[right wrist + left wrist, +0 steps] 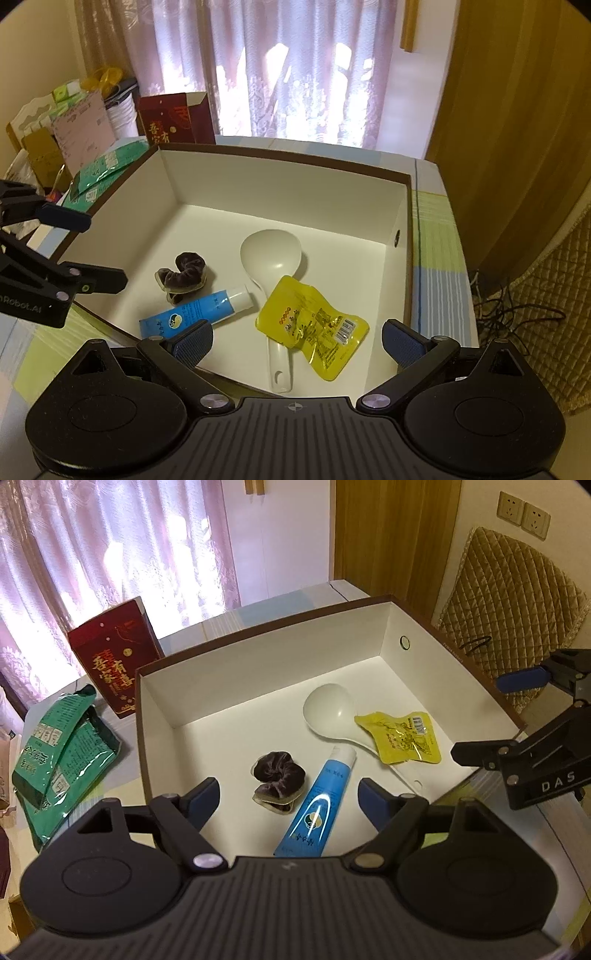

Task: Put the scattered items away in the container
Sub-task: 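Open both tools to drop the tube and packet into the box, then move both tools back toward the items on the tablecloth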

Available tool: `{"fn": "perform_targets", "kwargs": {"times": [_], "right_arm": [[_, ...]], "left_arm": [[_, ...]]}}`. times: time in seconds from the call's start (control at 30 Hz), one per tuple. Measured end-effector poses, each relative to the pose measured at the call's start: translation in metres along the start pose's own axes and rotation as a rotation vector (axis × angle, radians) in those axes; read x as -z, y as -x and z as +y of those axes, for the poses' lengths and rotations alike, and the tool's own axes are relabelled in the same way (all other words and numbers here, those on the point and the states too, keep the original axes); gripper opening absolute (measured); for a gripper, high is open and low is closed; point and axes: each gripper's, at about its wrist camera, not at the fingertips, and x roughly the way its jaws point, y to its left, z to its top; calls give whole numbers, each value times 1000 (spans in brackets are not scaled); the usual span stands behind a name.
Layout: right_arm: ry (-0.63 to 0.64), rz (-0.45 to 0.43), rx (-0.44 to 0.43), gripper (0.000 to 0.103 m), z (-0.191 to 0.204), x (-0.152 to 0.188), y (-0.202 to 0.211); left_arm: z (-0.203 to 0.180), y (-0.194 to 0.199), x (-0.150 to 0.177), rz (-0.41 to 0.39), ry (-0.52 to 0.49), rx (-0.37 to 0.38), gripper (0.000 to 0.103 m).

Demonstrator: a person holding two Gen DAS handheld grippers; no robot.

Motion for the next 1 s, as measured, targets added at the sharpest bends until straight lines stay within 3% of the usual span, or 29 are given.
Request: {"fn": "perform_targets", "kwargs": {"times": [0.53,1.0], "right_arm": [[-16,-84,12,103,21,8,41],[-14,-134,-18,103,37,29,79]], "left_arm": [[-6,51,20,-55,7,-26,79],[-8,97,57,-101,61,-26,79]]}}
